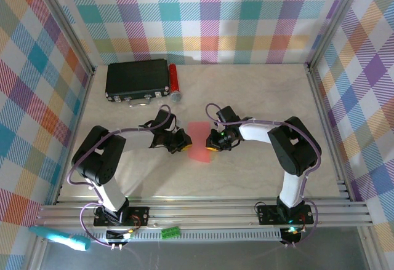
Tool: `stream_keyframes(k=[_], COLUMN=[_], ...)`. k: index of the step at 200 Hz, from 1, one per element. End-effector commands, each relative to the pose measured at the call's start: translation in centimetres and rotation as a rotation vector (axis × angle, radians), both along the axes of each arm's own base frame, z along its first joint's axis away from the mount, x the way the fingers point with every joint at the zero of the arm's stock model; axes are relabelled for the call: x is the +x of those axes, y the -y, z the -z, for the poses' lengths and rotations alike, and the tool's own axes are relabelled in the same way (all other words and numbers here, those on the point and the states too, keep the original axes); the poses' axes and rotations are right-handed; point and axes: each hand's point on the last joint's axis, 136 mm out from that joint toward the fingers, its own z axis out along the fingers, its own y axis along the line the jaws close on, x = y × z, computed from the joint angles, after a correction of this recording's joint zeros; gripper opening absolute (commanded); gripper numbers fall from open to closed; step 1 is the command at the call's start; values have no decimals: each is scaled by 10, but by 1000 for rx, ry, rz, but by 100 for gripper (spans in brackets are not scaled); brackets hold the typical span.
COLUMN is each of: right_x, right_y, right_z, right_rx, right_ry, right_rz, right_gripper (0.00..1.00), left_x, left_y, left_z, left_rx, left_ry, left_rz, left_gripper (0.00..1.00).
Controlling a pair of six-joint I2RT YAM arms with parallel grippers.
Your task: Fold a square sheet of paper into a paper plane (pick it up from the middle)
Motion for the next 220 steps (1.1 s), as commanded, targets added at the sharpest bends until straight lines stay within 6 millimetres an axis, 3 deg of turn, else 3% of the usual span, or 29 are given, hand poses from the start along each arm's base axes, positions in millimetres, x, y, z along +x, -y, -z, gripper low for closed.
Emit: stream_keyframes(k=[1, 10, 37, 52, 88, 159, 220], right_x=[4, 9, 28, 33, 33, 0, -31], right_y=[16, 14, 9, 9, 14, 3, -26], right_z=[4, -8, -52, -72, -88, -98, -81], right_rx=[-63, -48, -2, 15, 0, 81, 27], right_ry=[46, 91, 282, 388, 548, 838, 922], right_rz=[-1, -10, -49, -82, -174, -368, -620], right_gripper=[21, 26, 42, 58, 79, 82, 76], left_x=[5, 6, 9, 11, 13, 13, 14], left_y=[3, 3, 4, 5, 6, 5, 7], left_z=[-6, -7, -14, -18, -28, -35, -34], left_rx=[-24, -29, -51, -71, -97, -85, -70], left_ry=[3, 5, -4, -8, -27, -81, -100], left_rz=[6, 0, -39, -60, -108, -184, -180], left_gripper=[5, 0, 0, 0, 0, 0, 0])
